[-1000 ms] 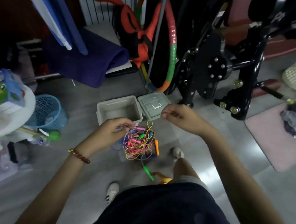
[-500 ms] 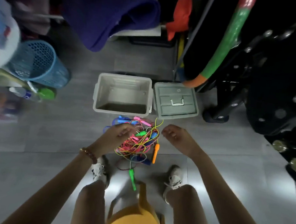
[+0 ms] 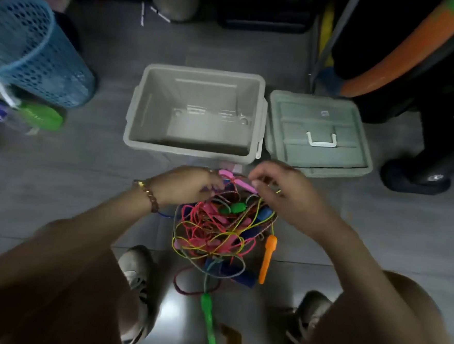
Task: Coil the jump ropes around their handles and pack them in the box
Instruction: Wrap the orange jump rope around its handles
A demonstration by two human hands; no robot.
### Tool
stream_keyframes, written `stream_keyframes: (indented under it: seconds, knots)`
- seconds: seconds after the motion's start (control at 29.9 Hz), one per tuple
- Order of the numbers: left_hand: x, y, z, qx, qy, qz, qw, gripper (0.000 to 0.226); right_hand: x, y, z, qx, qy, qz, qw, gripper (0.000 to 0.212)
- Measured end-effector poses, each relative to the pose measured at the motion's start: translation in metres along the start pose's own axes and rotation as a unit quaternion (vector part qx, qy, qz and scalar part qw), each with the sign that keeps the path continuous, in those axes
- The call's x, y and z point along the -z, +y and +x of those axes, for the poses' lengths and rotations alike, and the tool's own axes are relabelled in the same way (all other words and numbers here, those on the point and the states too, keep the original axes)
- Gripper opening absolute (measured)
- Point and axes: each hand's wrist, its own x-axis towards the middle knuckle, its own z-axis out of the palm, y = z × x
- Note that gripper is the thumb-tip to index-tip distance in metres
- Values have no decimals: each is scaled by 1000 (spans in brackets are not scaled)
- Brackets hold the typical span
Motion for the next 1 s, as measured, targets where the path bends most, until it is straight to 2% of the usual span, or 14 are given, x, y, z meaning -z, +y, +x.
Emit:
stream_keyframes:
  seconds: [0.03, 0.1, 0.17, 0.23, 0.27, 0.37, 0.47, 0.53, 0.63, 0.73, 0.8, 0.87, 1.0]
  knots:
    - [1, 0, 3, -20, -1, 45, 999, 23, 3, -4, -3, 12, 10, -29, 999, 22]
    - [5, 10, 1, -50, 14, 2, 999, 21, 7, -11, -16, 37, 8, -103, 994, 24]
    - [7, 24, -15, -52, 29, -55, 997, 21, 9, -22, -35, 45, -30, -70, 996, 18]
    - [2, 36, -38, -28, 58, -31, 997, 26, 6, -31, -53, 17, -32, -14, 999, 8]
    - [-2, 42, -51, -19, 63, -19, 998, 25, 1, -32, -60, 8, -21, -20, 1000, 5]
    - [-16, 61, -85, -21, 19, -9, 1000, 24, -21, -32, -83, -11, -9, -32, 999, 7]
    - [-22, 71, -107, -28, -28, 109, 993, 24, -36, -34, -114, -40, 0, 6, 999, 7]
    - [-26, 75, -114, -30, -25, 145, 989, 24, -41, -37, -132, -56, 10, 13, 998, 8]
    - [-49, 76, -110, -27, 37, 36, 998, 23, -32, -38, -143, -67, 22, -13, 997, 9]
    - [-95, 79, -84, -28, 101, -99, 990, 20, -13, -36, -150, -92, 81, -30, 992, 9]
    - [-131, 87, -57, -12, 84, -162, 983, 22, -4, -34, -160, -102, 125, 3, 987, 9]
    - [-172, 90, -22, 17, 31, -182, 983, 27, 1, -28, -175, -108, 131, -1, 985, 9]
    - [-252, 87, 41, 85, -72, -93, 989, 45, 8, -4, -205, -166, 97, -37, 981, 12]
